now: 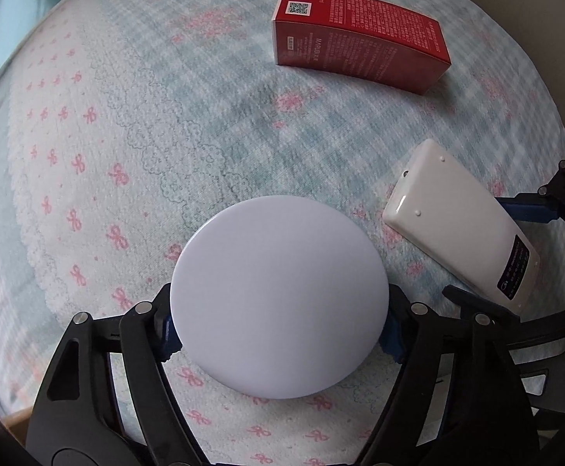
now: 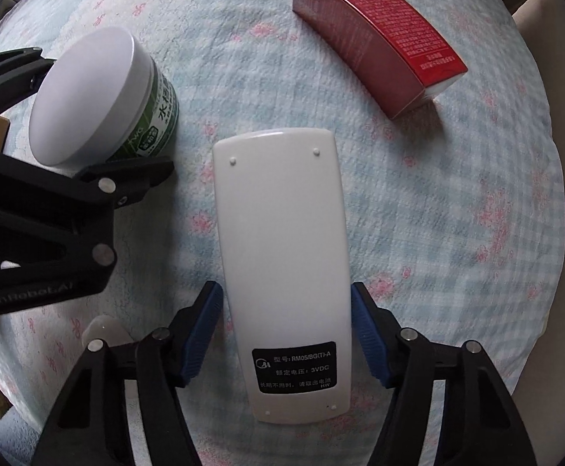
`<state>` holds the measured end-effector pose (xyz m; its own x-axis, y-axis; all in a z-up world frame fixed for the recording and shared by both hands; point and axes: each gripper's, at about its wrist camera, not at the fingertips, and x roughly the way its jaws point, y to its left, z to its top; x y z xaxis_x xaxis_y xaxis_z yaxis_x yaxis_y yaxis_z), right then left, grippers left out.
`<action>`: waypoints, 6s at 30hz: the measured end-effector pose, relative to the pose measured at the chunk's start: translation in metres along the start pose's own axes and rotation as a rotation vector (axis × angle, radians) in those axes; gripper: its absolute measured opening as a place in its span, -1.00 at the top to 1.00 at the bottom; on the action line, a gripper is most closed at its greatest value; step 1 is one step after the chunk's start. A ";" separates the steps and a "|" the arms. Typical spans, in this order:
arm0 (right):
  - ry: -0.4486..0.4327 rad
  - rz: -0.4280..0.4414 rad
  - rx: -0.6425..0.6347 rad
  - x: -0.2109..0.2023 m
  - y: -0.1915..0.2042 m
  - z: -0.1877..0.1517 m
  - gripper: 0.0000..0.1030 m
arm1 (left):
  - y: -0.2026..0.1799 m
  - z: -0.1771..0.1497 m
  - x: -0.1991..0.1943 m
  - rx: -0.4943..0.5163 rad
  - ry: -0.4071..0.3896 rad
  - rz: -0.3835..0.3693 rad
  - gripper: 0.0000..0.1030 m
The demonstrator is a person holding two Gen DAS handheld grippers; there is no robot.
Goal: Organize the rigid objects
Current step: 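Grasp the green-labelled jar with the left tool while the right tool grasps the white remote, then carry the green jar and white remote over the box with both tools, then lower and release the green jar and remote into the box with both tools, then move both tools away from the box toward the earbud case and red box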
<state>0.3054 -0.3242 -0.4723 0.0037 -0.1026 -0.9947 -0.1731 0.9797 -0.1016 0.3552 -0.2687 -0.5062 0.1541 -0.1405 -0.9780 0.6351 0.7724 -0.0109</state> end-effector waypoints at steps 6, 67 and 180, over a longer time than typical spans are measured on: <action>0.024 -0.032 -0.016 0.000 0.013 0.006 -0.05 | 0.008 0.001 -0.003 0.002 -0.012 0.012 -0.33; -0.280 0.105 -0.020 -0.287 0.222 -0.002 -0.04 | 0.222 -0.264 -0.328 -0.314 -0.233 0.055 -0.32; -0.389 0.106 -0.261 -0.195 -0.008 -0.024 -1.00 | -0.005 -0.198 -0.265 -0.954 -0.175 0.194 -1.00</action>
<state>0.2825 -0.3160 -0.2768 0.3324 0.1170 -0.9358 -0.4341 0.8999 -0.0416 0.1614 -0.1129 -0.2884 0.3499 0.0106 -0.9367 -0.2771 0.9564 -0.0926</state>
